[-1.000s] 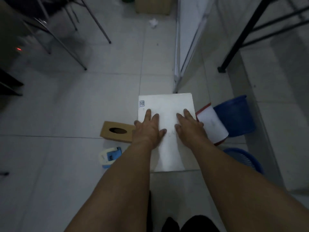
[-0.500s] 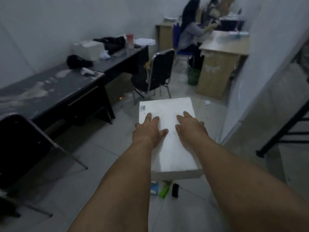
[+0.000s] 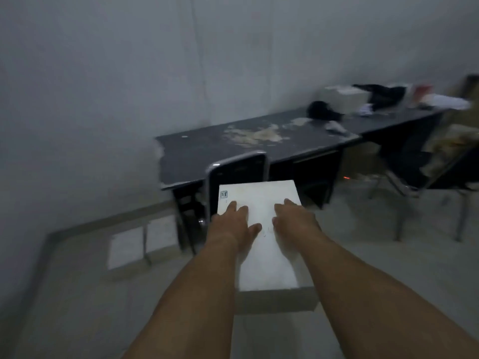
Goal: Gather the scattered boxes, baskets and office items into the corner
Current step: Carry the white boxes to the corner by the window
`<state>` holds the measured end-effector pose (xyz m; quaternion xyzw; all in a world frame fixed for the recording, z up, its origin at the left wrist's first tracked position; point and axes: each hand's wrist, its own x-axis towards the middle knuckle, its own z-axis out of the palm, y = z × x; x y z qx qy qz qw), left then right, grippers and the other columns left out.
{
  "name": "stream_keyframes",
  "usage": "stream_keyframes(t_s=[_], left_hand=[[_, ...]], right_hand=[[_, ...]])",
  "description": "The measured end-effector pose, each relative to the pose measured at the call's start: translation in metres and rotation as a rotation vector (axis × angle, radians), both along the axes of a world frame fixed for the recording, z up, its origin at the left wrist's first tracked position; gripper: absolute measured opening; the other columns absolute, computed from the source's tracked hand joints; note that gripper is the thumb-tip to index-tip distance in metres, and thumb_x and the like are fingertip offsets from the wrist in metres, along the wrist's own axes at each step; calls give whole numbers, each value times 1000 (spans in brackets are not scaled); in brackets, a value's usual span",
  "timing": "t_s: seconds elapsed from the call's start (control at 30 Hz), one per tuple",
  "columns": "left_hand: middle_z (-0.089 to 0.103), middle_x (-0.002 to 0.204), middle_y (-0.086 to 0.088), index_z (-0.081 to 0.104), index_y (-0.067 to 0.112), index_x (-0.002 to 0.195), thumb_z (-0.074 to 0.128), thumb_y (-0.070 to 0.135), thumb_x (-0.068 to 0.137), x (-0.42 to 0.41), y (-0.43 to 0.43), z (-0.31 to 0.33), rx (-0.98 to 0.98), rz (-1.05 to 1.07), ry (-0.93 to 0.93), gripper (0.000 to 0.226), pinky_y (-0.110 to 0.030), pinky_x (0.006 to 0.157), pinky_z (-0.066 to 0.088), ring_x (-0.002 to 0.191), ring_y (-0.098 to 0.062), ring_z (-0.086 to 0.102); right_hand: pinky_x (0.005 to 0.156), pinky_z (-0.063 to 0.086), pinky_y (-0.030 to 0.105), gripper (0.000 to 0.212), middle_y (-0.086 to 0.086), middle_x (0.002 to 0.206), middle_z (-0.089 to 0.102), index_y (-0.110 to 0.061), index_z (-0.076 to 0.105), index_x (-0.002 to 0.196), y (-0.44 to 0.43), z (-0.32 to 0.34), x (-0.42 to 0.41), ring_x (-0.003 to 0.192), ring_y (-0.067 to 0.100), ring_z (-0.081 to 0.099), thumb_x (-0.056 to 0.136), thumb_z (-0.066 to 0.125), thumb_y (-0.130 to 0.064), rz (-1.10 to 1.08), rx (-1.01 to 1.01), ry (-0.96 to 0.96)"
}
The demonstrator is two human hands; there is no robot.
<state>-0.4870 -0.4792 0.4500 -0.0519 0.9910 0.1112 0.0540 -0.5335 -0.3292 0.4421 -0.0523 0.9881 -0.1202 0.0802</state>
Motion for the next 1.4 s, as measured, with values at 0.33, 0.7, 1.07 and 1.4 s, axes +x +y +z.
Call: stream_keyframes(t_s=[0.33, 0.7, 1.07, 1.4], left_hand=[[8, 161, 8, 21, 34, 148, 32, 67, 90, 97, -280, -20, -72, 564, -64, 67, -46, 106, 35, 136, -36, 30], [10, 161, 10, 22, 35, 148, 36, 67, 89, 50, -379, -59, -9, 727, -120, 69, -45, 105, 37, 135, -36, 31], [6, 162, 9, 18, 34, 151, 38, 69, 88, 0, -480, -92, 98, 840, -223, 74, -44, 109, 33, 139, -35, 28], [4, 162, 9, 18, 34, 151, 42, 72, 84, 23, -646, -130, 143, 835, -276, 81, -45, 111, 32, 141, -33, 27]], right_hand=[[83, 39, 38, 28, 4, 125, 45, -17, 52, 118, -321, -15, 29, 115, 26, 50, 93, 41, -23, 590, -19, -3], [90, 39, 42, 33, 3, 130, 44, -20, 50, 125, -442, -70, -40, 114, 29, 50, 95, 39, -30, 754, -3, -82], [93, 39, 43, 37, 2, 130, 44, -20, 48, 130, -553, -91, -99, 117, 29, 50, 95, 40, -27, 888, 64, -151], [98, 38, 44, 37, 6, 138, 39, -17, 49, 129, -713, -117, -79, 122, 29, 47, 95, 42, -27, 927, 75, -261]])
